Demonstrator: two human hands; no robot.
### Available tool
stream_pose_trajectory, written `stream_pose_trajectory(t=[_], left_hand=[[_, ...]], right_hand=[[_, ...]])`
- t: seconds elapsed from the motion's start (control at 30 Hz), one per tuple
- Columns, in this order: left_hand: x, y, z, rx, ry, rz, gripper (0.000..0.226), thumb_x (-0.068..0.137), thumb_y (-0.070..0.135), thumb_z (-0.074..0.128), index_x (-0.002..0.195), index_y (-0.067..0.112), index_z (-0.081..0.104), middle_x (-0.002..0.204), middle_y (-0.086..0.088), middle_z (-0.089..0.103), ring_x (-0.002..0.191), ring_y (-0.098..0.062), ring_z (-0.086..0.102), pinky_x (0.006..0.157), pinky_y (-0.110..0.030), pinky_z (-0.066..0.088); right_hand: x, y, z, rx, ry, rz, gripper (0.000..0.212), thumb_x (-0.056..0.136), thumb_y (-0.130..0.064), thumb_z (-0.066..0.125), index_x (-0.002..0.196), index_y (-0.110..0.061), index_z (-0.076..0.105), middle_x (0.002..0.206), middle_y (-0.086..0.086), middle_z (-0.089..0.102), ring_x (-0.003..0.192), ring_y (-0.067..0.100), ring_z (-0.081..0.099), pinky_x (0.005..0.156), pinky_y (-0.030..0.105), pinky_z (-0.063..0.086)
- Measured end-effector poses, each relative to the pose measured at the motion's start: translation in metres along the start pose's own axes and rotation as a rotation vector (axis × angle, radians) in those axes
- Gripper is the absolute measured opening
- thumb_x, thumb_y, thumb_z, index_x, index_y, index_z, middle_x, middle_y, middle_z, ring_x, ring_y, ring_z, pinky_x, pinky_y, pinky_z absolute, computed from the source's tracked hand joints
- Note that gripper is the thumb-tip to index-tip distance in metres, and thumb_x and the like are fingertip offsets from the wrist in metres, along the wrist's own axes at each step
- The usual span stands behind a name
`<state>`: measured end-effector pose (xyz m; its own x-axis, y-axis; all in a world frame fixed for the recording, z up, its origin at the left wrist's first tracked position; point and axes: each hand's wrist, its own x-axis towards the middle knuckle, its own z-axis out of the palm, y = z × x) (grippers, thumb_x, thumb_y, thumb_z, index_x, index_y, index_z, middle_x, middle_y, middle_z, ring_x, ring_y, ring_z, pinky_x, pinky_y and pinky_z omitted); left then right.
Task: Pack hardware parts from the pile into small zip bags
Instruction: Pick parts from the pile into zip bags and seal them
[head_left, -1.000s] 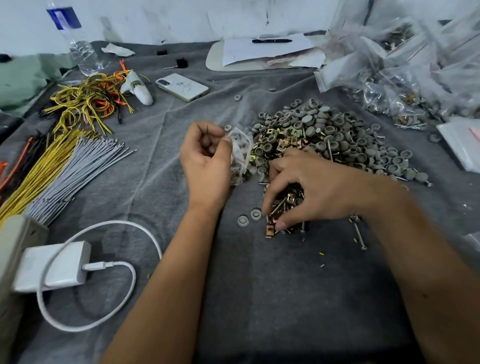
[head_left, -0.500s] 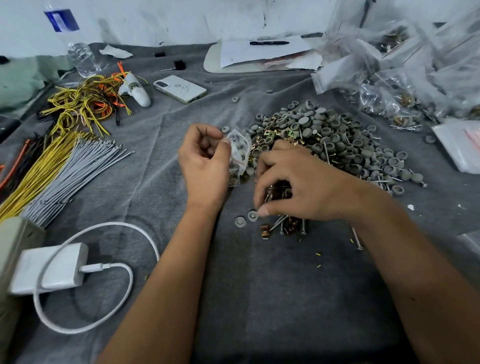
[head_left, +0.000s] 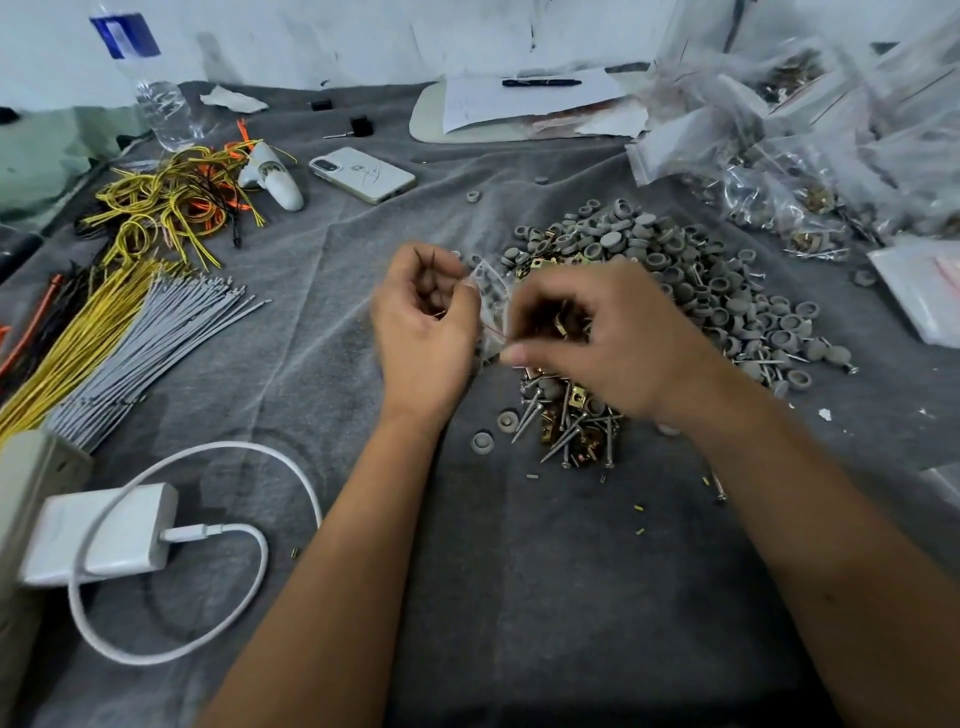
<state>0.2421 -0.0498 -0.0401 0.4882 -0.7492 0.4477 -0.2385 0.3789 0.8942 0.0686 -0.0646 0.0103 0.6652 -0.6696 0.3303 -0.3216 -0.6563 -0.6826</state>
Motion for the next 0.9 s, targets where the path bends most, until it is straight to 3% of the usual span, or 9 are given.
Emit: stream_pose_trajectory(t=[0.1,0.27,0.4,0.5,0.57,0.63,0.77,0.9], left_hand=[[-0.003,0.001,0.002,0.059,-0.092,0.067,0.015,0.083,0.001,0.061,0.088,0.014,0.058,0.069,-0.001,0.054,0.062,-0.012,0.048,0.059,-0.034,0.042],[-0.005,0.0,0.004,0.086,-0.16,0.112,0.017,0.085,0.001,0.064,0.088,0.016,0.058,0.069,0.002,0.053,0.062,-0.01,0.048,0.059,-0.029,0.041],[-0.005,0.001,0.004,0.05,-0.135,0.094,0.014,0.084,0.001,0.063,0.089,0.014,0.058,0.07,0.002,0.053,0.063,-0.011,0.047,0.06,-0.03,0.042],[-0.004,0.001,0.004,0.031,-0.114,0.082,0.014,0.084,0.001,0.062,0.089,0.014,0.058,0.07,0.007,0.051,0.062,-0.008,0.045,0.06,-0.028,0.04],[-0.003,0.0,0.004,0.024,-0.096,0.074,0.015,0.084,0.0,0.061,0.088,0.014,0.058,0.069,0.008,0.051,0.062,-0.008,0.045,0.06,-0.027,0.039],[-0.003,-0.001,0.003,0.013,-0.081,0.067,0.017,0.084,-0.001,0.06,0.087,0.015,0.058,0.07,0.009,0.051,0.062,-0.008,0.045,0.06,-0.026,0.039],[-0.002,-0.001,0.003,0.0,-0.064,0.049,0.022,0.084,-0.004,0.059,0.086,0.018,0.058,0.069,0.009,0.05,0.062,-0.007,0.044,0.06,-0.024,0.038],[-0.001,0.0,0.002,0.003,-0.06,0.054,0.023,0.083,-0.004,0.06,0.085,0.019,0.057,0.067,0.01,0.049,0.059,-0.007,0.043,0.058,-0.024,0.038]], right_hand=[[0.004,0.01,0.0,-0.07,0.343,-0.023,0.015,0.079,-0.019,0.088,0.087,-0.013,0.076,0.084,-0.008,0.072,0.074,0.007,0.065,0.07,0.02,0.052],[0.005,0.017,0.011,-0.152,0.338,-0.055,0.017,0.079,-0.014,0.086,0.096,-0.014,0.08,0.09,-0.006,0.075,0.078,-0.002,0.064,0.075,0.008,0.044],[0.005,0.019,0.005,-0.143,0.424,-0.034,0.02,0.084,-0.013,0.082,0.104,-0.013,0.079,0.095,-0.006,0.076,0.084,-0.002,0.069,0.08,0.01,0.052],[0.004,0.028,-0.01,-0.236,0.525,0.024,0.018,0.087,-0.017,0.08,0.104,-0.014,0.078,0.096,-0.01,0.071,0.082,-0.004,0.062,0.081,0.013,0.052],[0.002,0.033,-0.02,-0.322,0.485,0.032,0.017,0.085,-0.022,0.082,0.101,-0.017,0.078,0.097,-0.008,0.069,0.089,0.007,0.059,0.082,0.023,0.047],[0.002,0.036,-0.026,-0.415,0.343,0.015,0.019,0.081,-0.03,0.084,0.098,-0.021,0.08,0.098,-0.004,0.067,0.099,0.014,0.051,0.083,0.028,0.038],[0.002,0.034,-0.023,-0.546,0.061,0.118,0.024,0.079,-0.044,0.083,0.102,-0.037,0.08,0.104,-0.008,0.054,0.113,0.02,0.04,0.099,0.044,0.038],[0.005,0.031,-0.02,-0.648,-0.019,0.174,0.031,0.08,-0.055,0.079,0.109,-0.045,0.075,0.107,-0.011,0.048,0.119,0.022,0.037,0.105,0.047,0.03]])
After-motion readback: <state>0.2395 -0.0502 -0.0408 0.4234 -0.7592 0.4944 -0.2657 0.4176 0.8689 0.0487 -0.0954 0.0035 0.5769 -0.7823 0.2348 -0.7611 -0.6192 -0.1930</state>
